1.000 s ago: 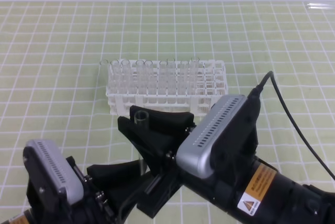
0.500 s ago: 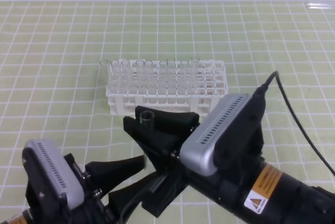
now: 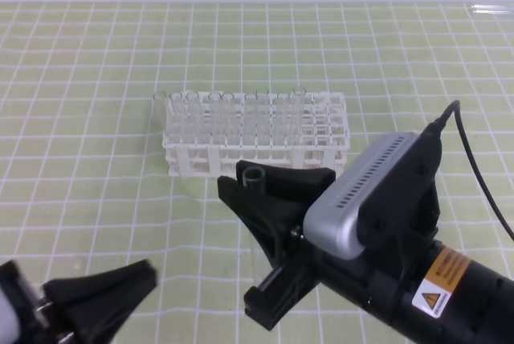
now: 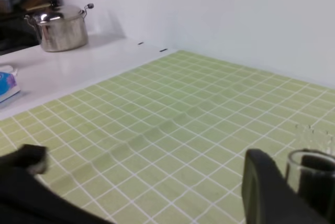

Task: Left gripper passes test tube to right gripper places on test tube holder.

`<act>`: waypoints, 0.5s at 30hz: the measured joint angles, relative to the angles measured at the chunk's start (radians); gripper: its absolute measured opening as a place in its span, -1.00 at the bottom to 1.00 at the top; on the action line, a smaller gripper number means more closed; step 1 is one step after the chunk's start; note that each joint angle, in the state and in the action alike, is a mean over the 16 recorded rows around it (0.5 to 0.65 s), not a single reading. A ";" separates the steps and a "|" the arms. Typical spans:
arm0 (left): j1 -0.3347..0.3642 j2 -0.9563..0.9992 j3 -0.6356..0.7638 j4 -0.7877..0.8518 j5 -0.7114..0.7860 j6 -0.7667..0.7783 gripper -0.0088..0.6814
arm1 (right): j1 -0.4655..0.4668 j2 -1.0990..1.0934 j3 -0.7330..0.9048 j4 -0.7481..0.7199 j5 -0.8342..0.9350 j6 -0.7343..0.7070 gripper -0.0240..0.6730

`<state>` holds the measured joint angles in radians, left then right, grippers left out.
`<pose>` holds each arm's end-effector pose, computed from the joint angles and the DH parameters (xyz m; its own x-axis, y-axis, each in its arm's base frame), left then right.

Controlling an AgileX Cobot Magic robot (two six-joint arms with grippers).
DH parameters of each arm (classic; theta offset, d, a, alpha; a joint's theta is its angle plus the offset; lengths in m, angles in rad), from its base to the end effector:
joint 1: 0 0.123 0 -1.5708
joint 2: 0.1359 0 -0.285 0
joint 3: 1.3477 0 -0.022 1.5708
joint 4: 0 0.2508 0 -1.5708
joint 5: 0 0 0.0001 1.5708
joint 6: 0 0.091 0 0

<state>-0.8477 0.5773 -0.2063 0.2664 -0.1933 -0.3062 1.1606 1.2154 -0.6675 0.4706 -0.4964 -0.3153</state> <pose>0.0772 -0.0944 0.2514 -0.0990 0.0449 -0.9941 0.7785 0.6257 -0.0492 0.1222 0.2317 0.3083 -0.0894 0.0518 -0.9946 -0.8043 0.5852 0.1028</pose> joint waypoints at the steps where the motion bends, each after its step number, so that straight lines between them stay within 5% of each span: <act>1: 0.000 -0.042 0.000 -0.001 0.045 -0.005 -0.97 | 0.000 -0.002 0.000 0.000 0.004 0.000 -0.66; 7: 0.000 -0.274 0.004 -0.009 0.301 -0.024 -0.98 | 0.001 -0.005 0.000 0.002 0.021 -0.004 -0.66; 15: -0.001 -0.471 0.057 -0.012 0.446 -0.045 -0.98 | 0.001 -0.006 0.000 0.005 0.032 -0.012 -0.66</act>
<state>-0.8483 0.1062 -0.1490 0.2547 0.2531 -0.3517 1.1619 1.2098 -0.6675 0.4754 -0.4641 -0.3274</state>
